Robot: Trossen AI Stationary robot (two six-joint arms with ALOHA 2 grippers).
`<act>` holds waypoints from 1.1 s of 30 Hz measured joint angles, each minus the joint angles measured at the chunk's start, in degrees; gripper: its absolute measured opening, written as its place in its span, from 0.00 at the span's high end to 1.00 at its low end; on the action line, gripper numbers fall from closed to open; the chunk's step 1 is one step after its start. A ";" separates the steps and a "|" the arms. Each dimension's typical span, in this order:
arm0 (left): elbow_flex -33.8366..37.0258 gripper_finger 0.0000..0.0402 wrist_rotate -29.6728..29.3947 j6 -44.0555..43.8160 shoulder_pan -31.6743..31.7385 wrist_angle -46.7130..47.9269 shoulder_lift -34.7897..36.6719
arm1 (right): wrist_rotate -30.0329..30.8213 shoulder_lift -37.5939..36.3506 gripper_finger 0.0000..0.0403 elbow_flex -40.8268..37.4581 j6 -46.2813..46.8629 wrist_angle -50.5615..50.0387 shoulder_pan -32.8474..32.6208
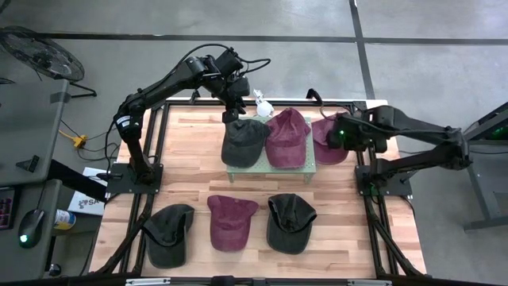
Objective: Pick & Place hat
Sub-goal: Stack the top red cap on top of the red cap on the shelf
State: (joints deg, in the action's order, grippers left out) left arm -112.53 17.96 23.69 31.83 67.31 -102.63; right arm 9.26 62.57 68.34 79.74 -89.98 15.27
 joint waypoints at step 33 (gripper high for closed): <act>0.00 0.68 0.30 -1.52 0.00 -2.02 0.00 | 17.30 -0.09 0.99 17.62 -24.57 13.27 20.28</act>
State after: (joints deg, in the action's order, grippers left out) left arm -112.53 18.25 22.17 31.83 65.29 -102.63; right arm 26.56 62.48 85.95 55.17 -76.71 35.55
